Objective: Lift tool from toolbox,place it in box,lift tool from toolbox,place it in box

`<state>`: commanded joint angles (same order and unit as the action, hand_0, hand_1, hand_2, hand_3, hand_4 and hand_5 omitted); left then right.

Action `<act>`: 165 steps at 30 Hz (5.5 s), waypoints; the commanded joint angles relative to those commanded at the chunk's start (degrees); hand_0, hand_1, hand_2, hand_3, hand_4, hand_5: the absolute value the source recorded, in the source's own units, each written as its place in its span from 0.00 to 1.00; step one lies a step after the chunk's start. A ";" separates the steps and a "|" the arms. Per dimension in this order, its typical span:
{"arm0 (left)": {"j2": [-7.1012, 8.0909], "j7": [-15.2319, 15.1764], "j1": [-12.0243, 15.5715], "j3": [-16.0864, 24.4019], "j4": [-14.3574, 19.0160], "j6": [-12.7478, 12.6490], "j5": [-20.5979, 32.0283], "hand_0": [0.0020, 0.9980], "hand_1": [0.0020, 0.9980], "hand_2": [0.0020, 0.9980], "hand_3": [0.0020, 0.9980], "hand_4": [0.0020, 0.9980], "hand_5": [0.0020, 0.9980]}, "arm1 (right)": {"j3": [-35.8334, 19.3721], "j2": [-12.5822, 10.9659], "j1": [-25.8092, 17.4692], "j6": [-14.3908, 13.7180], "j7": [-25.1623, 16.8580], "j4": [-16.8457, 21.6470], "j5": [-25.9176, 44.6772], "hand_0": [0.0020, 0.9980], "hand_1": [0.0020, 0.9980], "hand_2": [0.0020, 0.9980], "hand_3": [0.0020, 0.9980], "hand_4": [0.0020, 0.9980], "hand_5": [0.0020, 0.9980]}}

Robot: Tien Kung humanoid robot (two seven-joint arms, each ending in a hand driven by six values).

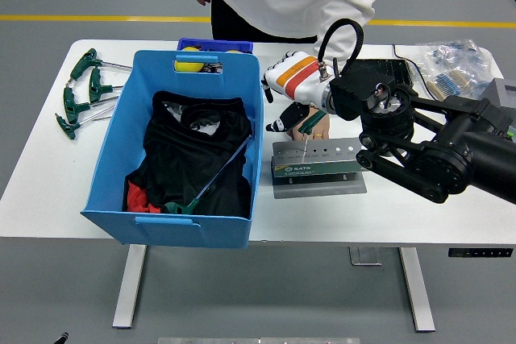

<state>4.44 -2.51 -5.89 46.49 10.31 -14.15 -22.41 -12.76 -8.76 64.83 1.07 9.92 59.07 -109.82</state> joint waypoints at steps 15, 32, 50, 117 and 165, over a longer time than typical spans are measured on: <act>-0.09 -0.29 -0.06 -0.91 0.00 0.02 1.28 0.83 0.86 0.88 0.76 0.74 0.61 | 1.97 -1.67 -3.11 2.50 1.09 -2.00 1.82 0.85 0.64 0.64 0.42 0.94 0.58; -0.15 -0.40 -0.03 -1.12 0.00 0.08 1.71 0.83 0.86 0.88 0.77 0.74 0.61 | 2.80 -2.54 -3.28 5.22 1.26 -2.41 0.33 0.83 0.50 0.51 0.35 0.95 0.62; -0.12 -0.22 -0.11 -0.85 0.00 0.05 1.26 0.83 0.86 0.87 0.77 0.74 0.60 | 3.00 -1.44 -2.71 4.41 0.47 -2.09 0.24 0.83 0.61 0.66 0.53 0.97 0.64; 0.08 -0.15 -0.02 -0.95 0.00 -0.08 1.42 0.83 0.86 0.87 0.77 0.75 0.60 | 4.21 -0.88 -1.64 9.43 3.07 -1.47 -1.99 0.69 0.37 0.35 0.25 0.97 0.66; 0.49 0.11 0.63 0.72 0.00 -0.37 -0.30 0.83 0.86 0.87 0.77 0.75 0.60 | -3.60 -3.94 1.61 -9.79 -11.63 1.35 -2.55 0.00 0.00 0.00 0.00 0.81 0.62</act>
<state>4.93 -2.40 -5.26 47.21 10.31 -14.52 -22.71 -16.36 -12.70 66.44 -8.72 -1.71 60.42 -112.37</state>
